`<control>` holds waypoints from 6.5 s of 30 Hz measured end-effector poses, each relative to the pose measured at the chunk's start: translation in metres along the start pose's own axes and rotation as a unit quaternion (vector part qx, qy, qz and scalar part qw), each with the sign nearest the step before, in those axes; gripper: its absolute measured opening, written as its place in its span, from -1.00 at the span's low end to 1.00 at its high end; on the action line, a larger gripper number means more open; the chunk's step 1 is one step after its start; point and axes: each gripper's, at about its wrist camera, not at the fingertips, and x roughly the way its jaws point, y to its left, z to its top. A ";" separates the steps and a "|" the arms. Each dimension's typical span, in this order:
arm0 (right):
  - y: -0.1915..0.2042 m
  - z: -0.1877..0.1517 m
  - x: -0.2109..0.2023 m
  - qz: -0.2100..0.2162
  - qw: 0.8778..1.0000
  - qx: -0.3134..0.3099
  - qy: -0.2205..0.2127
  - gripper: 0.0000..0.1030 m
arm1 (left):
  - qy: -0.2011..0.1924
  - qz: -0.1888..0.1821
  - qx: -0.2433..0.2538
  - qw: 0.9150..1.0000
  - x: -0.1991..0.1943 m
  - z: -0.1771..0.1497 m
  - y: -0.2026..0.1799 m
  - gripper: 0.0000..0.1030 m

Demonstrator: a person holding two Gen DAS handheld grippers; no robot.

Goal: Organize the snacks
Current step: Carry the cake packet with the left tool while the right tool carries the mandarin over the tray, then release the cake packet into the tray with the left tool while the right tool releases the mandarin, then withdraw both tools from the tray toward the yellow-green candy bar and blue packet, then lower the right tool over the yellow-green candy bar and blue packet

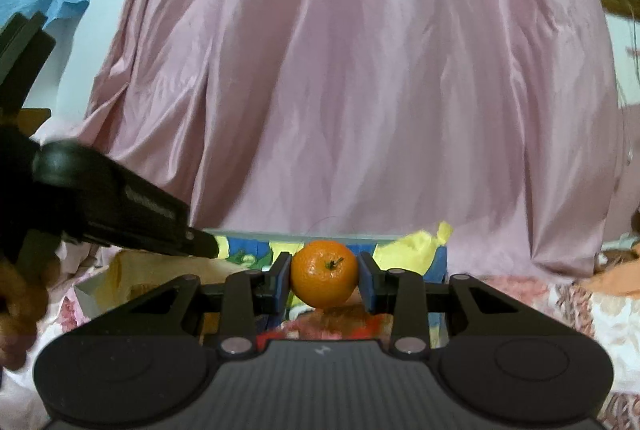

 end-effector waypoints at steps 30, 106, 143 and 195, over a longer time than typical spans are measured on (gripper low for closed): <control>0.018 0.010 -0.006 0.015 0.999 -0.036 0.007 0.93 | -0.057 0.058 -0.038 0.996 -0.047 0.007 0.005 0.98; 0.093 -0.043 -0.129 -0.026 0.985 -0.007 0.172 1.00 | 0.027 0.144 -0.010 0.989 -0.221 -0.150 0.113 0.98; 0.113 -0.070 -0.081 -0.016 0.971 -0.055 0.231 1.00 | 0.044 0.141 -0.052 0.988 -0.142 -0.150 0.150 0.98; 0.097 -0.062 0.021 0.042 0.945 0.044 0.322 0.76 | 0.028 0.183 -0.089 0.979 -0.144 -0.158 0.173 0.98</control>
